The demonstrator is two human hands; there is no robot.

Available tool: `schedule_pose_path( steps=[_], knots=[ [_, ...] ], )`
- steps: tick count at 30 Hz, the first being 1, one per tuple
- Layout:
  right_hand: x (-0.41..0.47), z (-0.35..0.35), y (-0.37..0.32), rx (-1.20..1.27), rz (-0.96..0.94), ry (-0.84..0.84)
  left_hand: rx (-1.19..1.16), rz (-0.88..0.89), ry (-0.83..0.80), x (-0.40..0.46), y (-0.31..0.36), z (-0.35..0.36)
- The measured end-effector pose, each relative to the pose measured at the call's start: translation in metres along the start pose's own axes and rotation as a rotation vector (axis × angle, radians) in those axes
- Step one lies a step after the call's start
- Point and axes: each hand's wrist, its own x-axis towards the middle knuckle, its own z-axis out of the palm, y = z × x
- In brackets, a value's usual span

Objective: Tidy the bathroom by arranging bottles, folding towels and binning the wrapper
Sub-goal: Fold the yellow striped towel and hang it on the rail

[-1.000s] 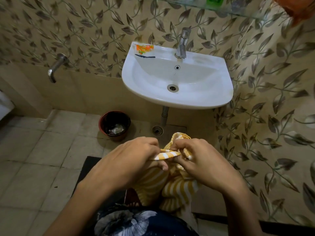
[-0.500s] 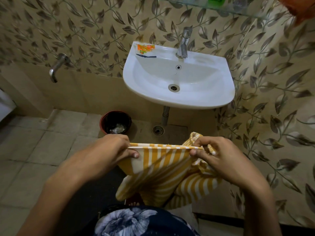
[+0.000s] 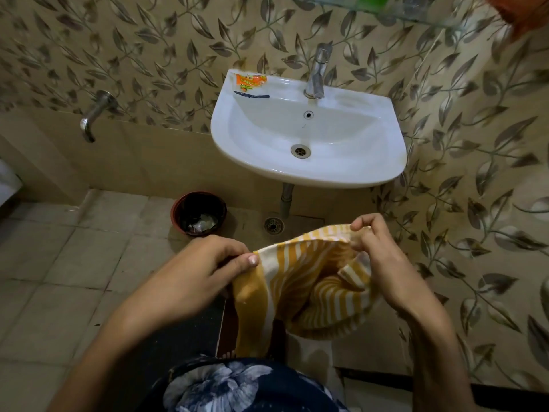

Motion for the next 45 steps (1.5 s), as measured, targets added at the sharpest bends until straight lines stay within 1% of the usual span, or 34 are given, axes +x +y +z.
schedule_pose_path(
  steps=[1, 3, 5, 6, 8, 11, 14, 17, 20, 22, 25, 28, 33, 35, 37, 40, 42, 45],
  knots=[
    [0.0, 0.001, -0.001, 0.056, 0.026, -0.044, -0.055, -0.029, -0.002, 0.001, 0.0, 0.004],
    [-0.002, 0.003, -0.002, 0.065, 0.006, -0.115, -0.172, -0.099, -0.017, 0.004, 0.001, 0.013],
    [-0.006, 0.009, -0.003, 0.026, -0.089, -0.16, -0.308, -0.172, -0.027, 0.006, 0.002, 0.019],
    [-0.008, 0.014, -0.002, 0.032, -0.153, -0.153, -0.365, -0.199, -0.022, 0.007, 0.003, 0.022],
    [-0.011, 0.024, -0.002, 0.1, -0.245, -0.089, -0.423, -0.22, -0.001, 0.007, 0.005, 0.026],
    [-0.017, 0.041, -0.009, 0.224, -0.306, -0.021, -0.499, -0.239, 0.028, 0.008, 0.009, 0.028],
    [-0.026, 0.057, -0.012, 0.276, -0.366, 0.07, -0.591, -0.285, 0.055, 0.008, 0.011, 0.03],
    [-0.032, 0.069, -0.012, 0.34, -0.377, 0.17, -0.687, -0.317, 0.068, 0.007, 0.012, 0.03],
    [-0.035, 0.075, -0.015, 0.387, -0.364, 0.18, -0.732, -0.324, 0.072, 0.007, 0.012, 0.03],
    [-0.038, 0.078, -0.018, 0.357, -0.381, 0.157, -0.743, -0.329, 0.082, 0.007, 0.01, 0.03],
    [-0.042, 0.081, -0.019, 0.263, -0.462, 0.125, -0.789, -0.37, 0.089, 0.005, 0.006, 0.028],
    [-0.046, 0.08, -0.019, 0.168, -0.544, 0.073, -0.851, -0.372, 0.075, 0.0, 0.004, 0.023],
    [-0.042, 0.073, -0.014, 0.108, -0.598, 0.109, -0.928, -0.401, 0.036, -0.004, 0.011, 0.029],
    [-0.04, 0.07, -0.012, 0.116, -0.582, 0.121, -0.912, -0.416, -0.019, -0.003, 0.013, 0.034],
    [-0.041, 0.07, -0.01, 0.142, -0.553, 0.112, -0.837, -0.421, -0.069, 0.0, 0.012, 0.035],
    [-0.046, 0.068, -0.009, 0.213, -0.542, 0.118, -0.571, -0.407, -0.096, 0.011, -0.001, 0.036],
    [-0.049, 0.063, -0.009, 0.269, -0.538, 0.146, -0.422, -0.472, -0.133, 0.023, -0.023, 0.039],
    [-0.051, 0.049, -0.011, 0.332, -0.555, 0.205, -0.309, -0.577, -0.192, 0.038, -0.059, 0.045]
  ],
)
